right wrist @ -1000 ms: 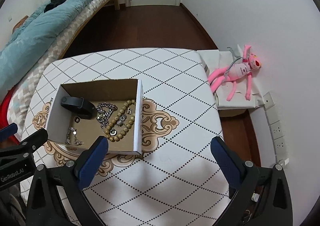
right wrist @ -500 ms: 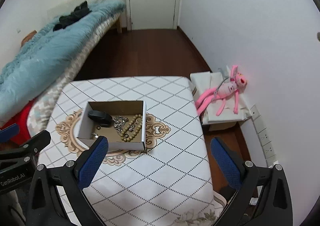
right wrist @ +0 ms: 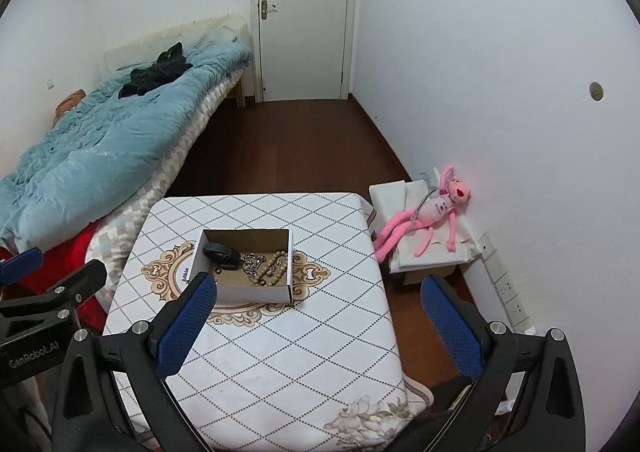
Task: Organize jewelry
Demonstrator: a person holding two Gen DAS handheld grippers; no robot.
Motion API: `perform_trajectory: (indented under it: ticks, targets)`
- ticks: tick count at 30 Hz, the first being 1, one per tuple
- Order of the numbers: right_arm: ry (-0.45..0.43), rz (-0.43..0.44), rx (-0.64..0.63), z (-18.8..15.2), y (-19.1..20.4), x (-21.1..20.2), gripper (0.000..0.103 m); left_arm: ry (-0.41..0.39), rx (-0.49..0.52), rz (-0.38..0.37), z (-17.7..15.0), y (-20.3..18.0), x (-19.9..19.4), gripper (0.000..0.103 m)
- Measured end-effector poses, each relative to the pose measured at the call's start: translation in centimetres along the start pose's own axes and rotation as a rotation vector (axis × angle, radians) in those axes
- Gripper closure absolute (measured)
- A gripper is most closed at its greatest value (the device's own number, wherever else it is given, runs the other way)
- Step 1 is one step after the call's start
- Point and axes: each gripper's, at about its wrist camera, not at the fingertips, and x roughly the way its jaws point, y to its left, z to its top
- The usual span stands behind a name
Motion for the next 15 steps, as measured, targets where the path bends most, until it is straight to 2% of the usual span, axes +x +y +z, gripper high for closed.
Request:
perform_trajectory:
  ticks: [8,15]
  targets:
    - [-0.028,-0.001,-0.015,-0.1,0.2,-2.8,0.0,-0.004,-0.007,-0.005,-0.5,0.2,-1.4,0.001]
    - [-0.027,-0.001,-0.009,0.2,-0.1,-3.2,0.0,0.006,-0.03,0.005,-0.1,0.7,-1.0,0.001]
